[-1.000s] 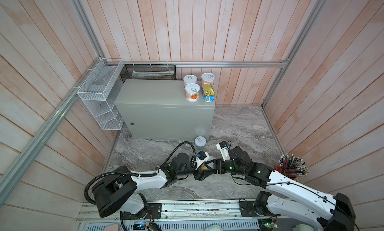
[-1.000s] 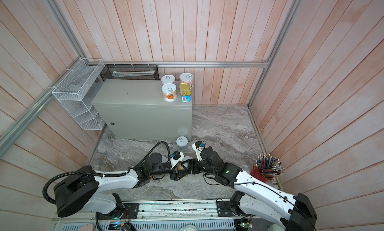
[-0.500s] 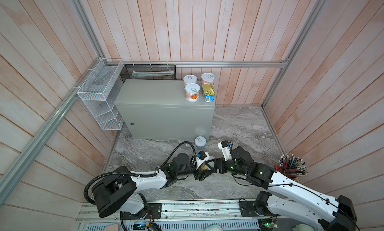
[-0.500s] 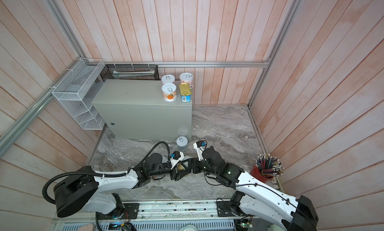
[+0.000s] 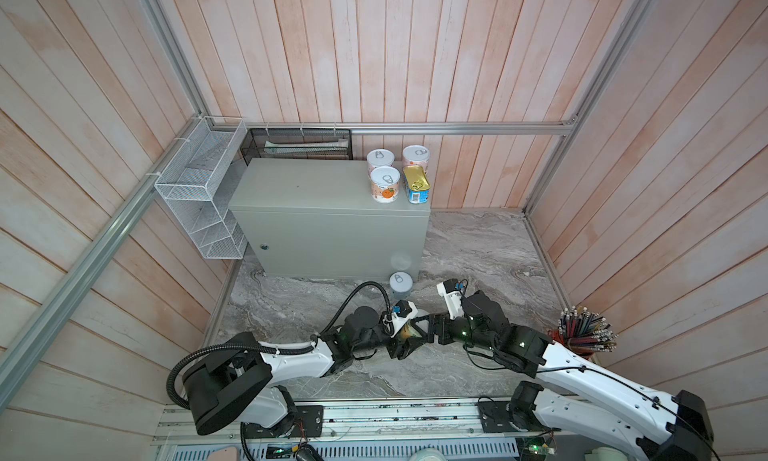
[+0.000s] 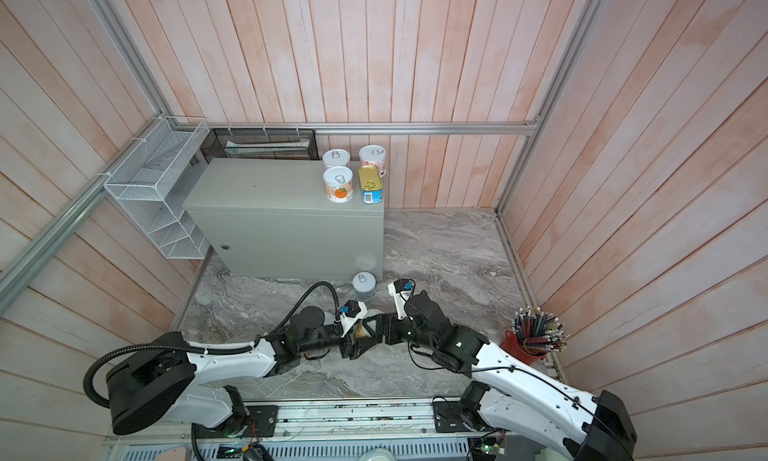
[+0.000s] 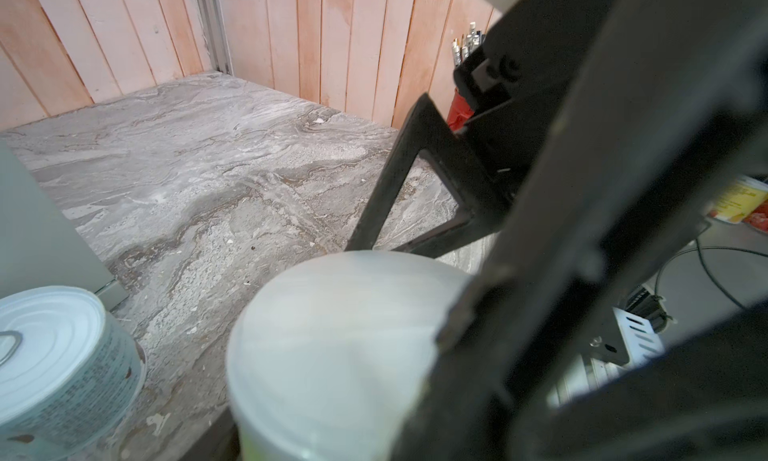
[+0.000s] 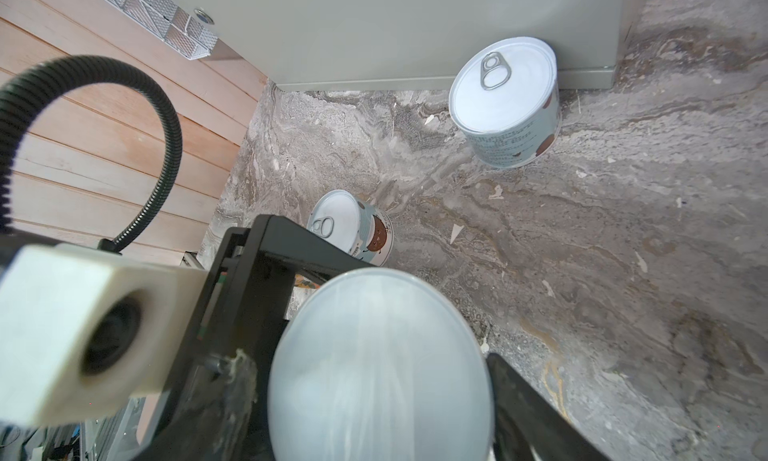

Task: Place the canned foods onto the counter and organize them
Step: 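Close the left gripper on the green-yellow can held by the right gripper, then open the right gripper and withdraw it while the left holds the can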

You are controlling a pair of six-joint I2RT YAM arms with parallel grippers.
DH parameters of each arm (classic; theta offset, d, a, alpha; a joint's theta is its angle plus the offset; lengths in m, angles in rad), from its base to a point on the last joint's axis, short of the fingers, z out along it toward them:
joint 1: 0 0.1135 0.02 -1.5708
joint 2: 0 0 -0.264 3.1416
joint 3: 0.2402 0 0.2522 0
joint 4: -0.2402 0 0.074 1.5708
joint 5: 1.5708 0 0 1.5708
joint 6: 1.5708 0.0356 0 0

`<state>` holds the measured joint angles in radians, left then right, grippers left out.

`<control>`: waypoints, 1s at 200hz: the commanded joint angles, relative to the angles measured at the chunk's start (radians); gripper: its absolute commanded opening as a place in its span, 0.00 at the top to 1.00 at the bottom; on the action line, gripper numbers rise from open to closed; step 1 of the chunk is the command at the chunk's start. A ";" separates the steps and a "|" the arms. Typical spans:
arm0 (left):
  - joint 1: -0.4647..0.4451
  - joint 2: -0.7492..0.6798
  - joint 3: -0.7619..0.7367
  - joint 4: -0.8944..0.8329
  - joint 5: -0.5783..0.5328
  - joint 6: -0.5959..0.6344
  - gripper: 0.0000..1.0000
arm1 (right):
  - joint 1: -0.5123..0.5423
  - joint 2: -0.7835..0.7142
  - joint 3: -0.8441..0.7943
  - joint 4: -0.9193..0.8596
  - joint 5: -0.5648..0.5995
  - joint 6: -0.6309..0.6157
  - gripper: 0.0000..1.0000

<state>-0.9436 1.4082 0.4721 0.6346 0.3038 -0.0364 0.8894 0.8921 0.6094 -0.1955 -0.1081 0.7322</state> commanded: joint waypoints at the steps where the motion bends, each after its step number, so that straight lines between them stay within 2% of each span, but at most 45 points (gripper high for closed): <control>1: 0.003 -0.025 -0.006 0.041 -0.032 -0.010 0.48 | 0.002 -0.011 0.034 0.001 0.063 -0.006 0.15; 35: 0.002 -0.019 -0.003 0.036 -0.038 -0.014 0.48 | 0.001 -0.019 0.042 -0.009 0.080 -0.014 0.15; 76: 0.002 -0.023 0.000 0.023 -0.065 -0.017 0.48 | 0.002 -0.077 0.013 -0.037 0.193 0.003 0.15; 124: 0.000 -0.065 0.115 -0.094 -0.127 -0.078 0.48 | 0.002 -0.249 -0.154 0.072 0.253 0.060 0.15; 200: 0.000 -0.211 0.295 -0.294 -0.290 -0.100 0.49 | 0.002 -0.541 -0.331 0.150 0.230 0.074 0.15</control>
<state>-0.9428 1.2621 0.6819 0.3332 0.0864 -0.1192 0.8894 0.4103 0.3252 -0.0952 0.1184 0.7895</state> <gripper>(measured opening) 0.751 0.849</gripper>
